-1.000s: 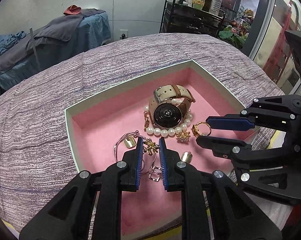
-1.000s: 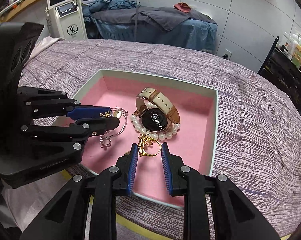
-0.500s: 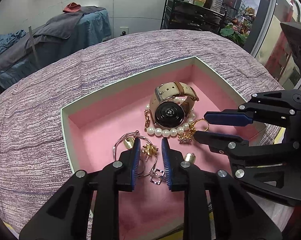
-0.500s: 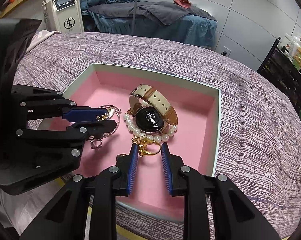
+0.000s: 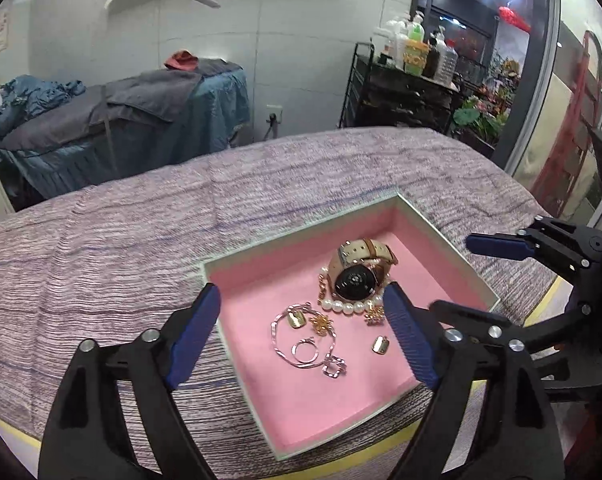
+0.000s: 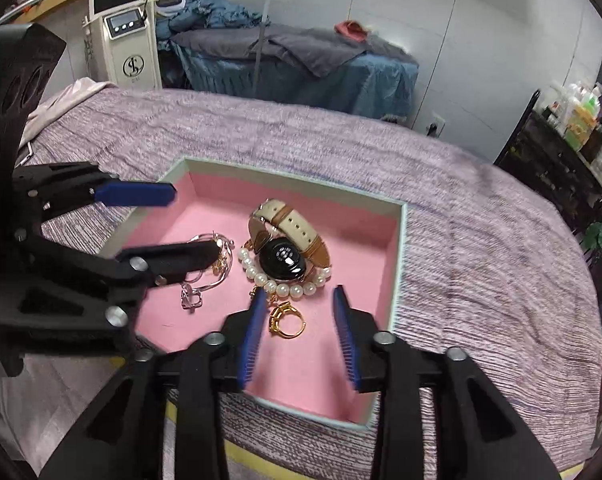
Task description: Organize jewelry
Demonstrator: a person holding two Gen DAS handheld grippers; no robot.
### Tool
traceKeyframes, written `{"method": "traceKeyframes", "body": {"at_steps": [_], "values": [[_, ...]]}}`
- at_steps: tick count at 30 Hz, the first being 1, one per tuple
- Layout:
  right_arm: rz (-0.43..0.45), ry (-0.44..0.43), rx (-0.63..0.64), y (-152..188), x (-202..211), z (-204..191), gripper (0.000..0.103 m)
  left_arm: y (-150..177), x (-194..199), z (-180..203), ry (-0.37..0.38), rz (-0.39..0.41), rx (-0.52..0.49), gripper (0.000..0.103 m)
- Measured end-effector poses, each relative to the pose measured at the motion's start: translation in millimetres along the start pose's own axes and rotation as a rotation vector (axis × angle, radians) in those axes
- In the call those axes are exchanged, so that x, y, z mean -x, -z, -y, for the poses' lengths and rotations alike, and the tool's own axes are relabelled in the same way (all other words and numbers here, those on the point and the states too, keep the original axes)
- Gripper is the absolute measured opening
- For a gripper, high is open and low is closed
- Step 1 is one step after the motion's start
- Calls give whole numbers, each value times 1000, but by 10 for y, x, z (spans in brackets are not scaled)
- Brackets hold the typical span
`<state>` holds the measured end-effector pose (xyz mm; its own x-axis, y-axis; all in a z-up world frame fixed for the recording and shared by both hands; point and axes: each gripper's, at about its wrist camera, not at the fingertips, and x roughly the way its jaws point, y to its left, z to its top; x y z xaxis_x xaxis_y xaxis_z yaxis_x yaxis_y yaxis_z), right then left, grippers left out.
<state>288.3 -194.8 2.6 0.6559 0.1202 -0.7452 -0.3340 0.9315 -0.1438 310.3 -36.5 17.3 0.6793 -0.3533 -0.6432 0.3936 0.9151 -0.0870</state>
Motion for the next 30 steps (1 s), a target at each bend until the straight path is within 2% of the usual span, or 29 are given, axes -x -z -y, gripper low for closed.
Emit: {"method": "traceKeyframes", "body": {"at_steps": [1, 3, 6, 10, 16, 21, 25, 30], "values": [[27, 21, -1, 28, 93, 6, 62, 10, 109, -49, -17, 31, 18, 91], [61, 53, -12, 84, 230, 23, 84, 60, 296, -140, -41, 75, 53, 96], [82, 67, -39, 193, 380, 75, 95, 223, 527, -222, -81, 100, 77, 97], [87, 66, -70, 404, 515, 94, 96, 541, 806, -246, -158, 120, 75, 97], [109, 45, -133, 755, 715, 5, 96, 1034, 1083, -123, -214, 100, 65, 97], [137, 36, -139, 1066, 901, -153, 96, 1337, 1266, 101, -188, 100, 47, 97], [176, 33, -144, 1252, 1091, -281, 96, 1525, 1472, 350, -182, 155, 49, 97], [240, 60, -137, 1414, 1315, -452, 96, 1646, 1626, 544, -201, 174, 59, 97]]}}
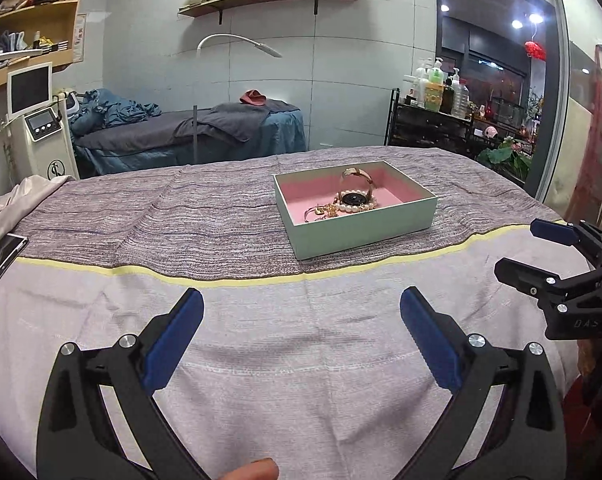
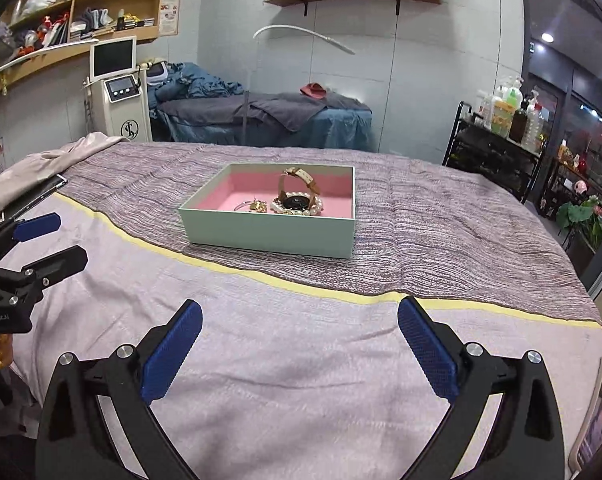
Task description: Organize jewelry
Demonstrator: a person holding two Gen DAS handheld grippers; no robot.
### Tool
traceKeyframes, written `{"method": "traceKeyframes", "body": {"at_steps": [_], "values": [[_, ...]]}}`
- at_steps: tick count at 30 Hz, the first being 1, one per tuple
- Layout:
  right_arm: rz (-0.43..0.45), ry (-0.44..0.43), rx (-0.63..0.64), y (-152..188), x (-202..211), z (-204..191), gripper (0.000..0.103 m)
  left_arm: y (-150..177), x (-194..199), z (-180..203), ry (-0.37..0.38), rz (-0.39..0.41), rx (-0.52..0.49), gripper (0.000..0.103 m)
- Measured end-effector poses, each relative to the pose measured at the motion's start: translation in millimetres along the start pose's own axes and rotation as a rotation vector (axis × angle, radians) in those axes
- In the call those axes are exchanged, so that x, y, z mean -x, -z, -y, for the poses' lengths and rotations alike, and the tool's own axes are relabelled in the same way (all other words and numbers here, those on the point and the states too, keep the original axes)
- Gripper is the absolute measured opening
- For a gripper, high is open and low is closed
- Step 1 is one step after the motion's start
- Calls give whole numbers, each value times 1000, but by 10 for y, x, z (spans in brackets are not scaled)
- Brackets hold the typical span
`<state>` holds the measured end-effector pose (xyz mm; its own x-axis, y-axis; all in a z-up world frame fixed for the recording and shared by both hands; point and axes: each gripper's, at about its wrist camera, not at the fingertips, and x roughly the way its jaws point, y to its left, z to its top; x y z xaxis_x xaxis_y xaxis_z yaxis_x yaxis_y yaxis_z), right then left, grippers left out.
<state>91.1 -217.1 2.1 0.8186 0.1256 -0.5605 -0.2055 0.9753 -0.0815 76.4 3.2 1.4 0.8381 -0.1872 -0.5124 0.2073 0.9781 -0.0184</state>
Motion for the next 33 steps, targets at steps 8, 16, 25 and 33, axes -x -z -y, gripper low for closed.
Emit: {"method": "traceKeyframes", "body": {"at_steps": [8, 16, 25, 33], "values": [[50, 38, 13, 127, 243, -102, 96, 57, 240, 38, -32, 37, 31, 97], [80, 38, -25, 170, 331, -82, 96, 75, 291, 88, -19, 61, 26, 97], [93, 49, -46, 163, 362, -64, 96, 67, 284, 118, -20, 61, 27, 97], [96, 51, -41, 169, 354, -83, 96, 61, 263, 123, -28, 62, 25, 97]]}}
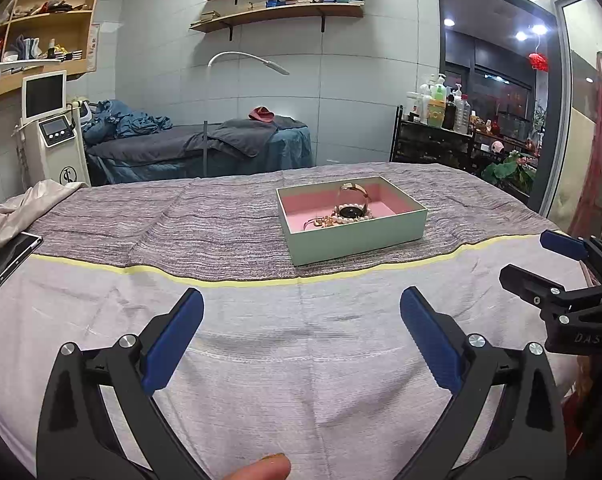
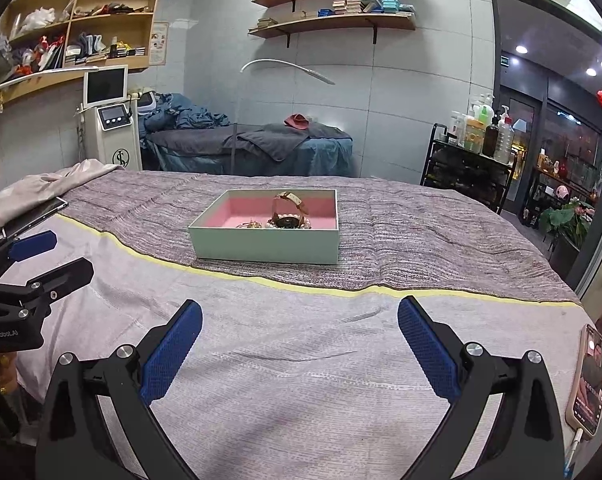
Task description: Organize jewelry
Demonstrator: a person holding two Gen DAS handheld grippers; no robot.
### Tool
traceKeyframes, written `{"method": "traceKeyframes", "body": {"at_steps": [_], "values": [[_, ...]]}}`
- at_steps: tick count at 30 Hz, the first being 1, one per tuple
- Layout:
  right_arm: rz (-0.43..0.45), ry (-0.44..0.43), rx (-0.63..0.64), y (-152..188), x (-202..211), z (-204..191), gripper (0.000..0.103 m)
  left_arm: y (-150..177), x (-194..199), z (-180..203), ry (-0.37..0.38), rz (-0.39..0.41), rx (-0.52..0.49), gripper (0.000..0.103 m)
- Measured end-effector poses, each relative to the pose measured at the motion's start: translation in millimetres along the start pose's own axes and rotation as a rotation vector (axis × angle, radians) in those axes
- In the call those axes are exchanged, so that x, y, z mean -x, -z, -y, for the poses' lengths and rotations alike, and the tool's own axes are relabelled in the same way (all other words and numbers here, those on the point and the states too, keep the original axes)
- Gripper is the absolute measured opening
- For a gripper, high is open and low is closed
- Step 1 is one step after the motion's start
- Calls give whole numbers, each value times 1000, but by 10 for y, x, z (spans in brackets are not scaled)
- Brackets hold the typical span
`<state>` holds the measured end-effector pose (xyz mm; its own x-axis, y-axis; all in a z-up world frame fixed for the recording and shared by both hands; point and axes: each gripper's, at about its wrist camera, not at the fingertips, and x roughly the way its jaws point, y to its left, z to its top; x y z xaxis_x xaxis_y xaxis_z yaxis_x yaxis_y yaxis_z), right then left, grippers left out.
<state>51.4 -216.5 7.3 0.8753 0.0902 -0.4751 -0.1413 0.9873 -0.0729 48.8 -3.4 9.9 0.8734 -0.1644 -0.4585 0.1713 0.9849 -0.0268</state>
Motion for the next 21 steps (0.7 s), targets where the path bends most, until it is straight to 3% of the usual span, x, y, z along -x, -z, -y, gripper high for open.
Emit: {"method": "traceKeyframes", "body": {"at_steps": [21], "values": [[-17, -3, 7, -7, -73, -62, 96, 24, -41, -26, -8, 1, 7, 97]]}}
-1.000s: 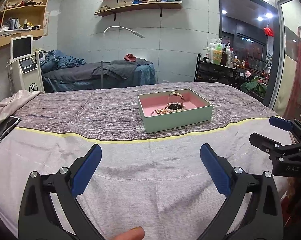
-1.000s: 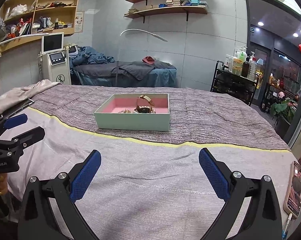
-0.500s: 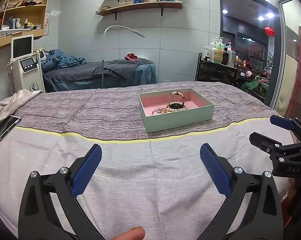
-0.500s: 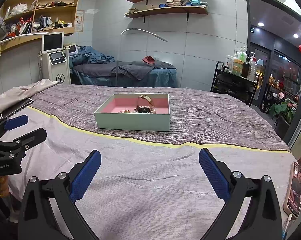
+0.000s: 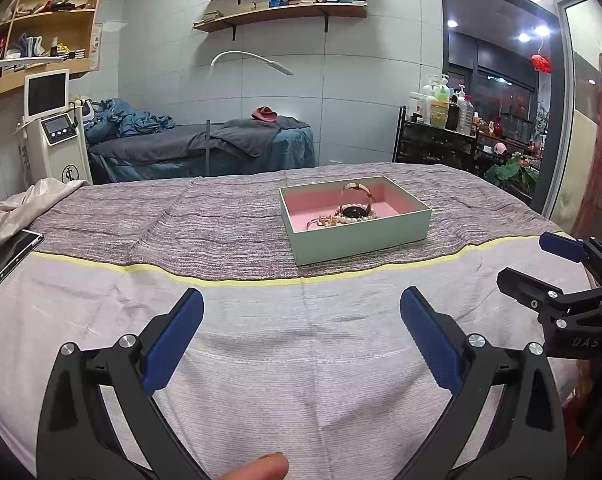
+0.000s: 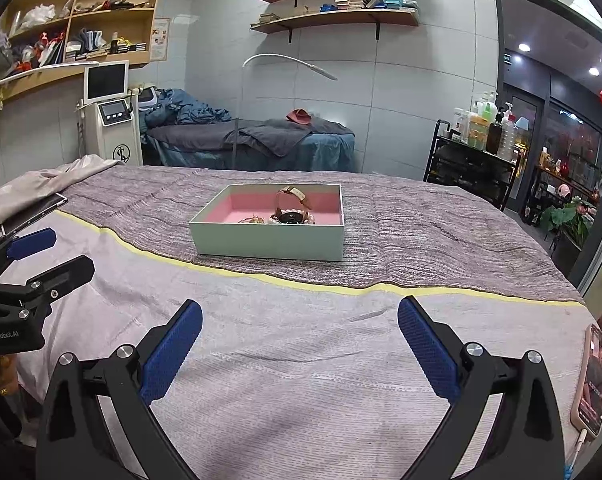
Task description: Organize jewelry
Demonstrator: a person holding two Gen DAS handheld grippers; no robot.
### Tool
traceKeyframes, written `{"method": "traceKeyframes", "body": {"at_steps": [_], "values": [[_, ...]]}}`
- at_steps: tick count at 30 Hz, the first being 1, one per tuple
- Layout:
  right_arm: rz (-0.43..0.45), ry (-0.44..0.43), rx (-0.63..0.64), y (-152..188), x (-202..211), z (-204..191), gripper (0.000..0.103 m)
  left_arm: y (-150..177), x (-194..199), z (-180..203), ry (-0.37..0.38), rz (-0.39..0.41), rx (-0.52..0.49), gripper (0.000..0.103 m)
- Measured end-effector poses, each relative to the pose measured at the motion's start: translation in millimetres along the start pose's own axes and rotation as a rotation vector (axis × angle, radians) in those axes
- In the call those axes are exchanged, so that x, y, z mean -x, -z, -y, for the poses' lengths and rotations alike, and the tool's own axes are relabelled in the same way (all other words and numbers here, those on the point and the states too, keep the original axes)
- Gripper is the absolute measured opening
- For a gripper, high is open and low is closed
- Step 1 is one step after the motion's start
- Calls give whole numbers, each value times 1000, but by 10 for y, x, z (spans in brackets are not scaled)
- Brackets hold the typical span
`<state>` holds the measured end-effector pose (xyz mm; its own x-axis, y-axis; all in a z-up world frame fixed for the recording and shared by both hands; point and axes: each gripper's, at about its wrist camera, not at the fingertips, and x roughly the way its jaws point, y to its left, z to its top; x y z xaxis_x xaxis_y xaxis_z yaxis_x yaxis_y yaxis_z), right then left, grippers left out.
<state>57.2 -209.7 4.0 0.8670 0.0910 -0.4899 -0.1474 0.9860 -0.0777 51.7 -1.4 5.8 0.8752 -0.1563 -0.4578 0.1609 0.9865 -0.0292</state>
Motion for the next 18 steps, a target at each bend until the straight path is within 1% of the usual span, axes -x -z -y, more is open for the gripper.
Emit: {"method": "traceKeyframes", "body": {"at_steps": [9, 13, 18], "values": [[12, 0, 5, -6, 30, 1, 96, -17, 14, 22, 0, 11, 0, 97], [15, 1, 7, -26, 43, 7, 96, -35, 50, 28, -2, 30, 1, 97], [19, 4, 10, -38, 49, 4, 96, -31, 50, 31, -5, 28, 0, 97]]}}
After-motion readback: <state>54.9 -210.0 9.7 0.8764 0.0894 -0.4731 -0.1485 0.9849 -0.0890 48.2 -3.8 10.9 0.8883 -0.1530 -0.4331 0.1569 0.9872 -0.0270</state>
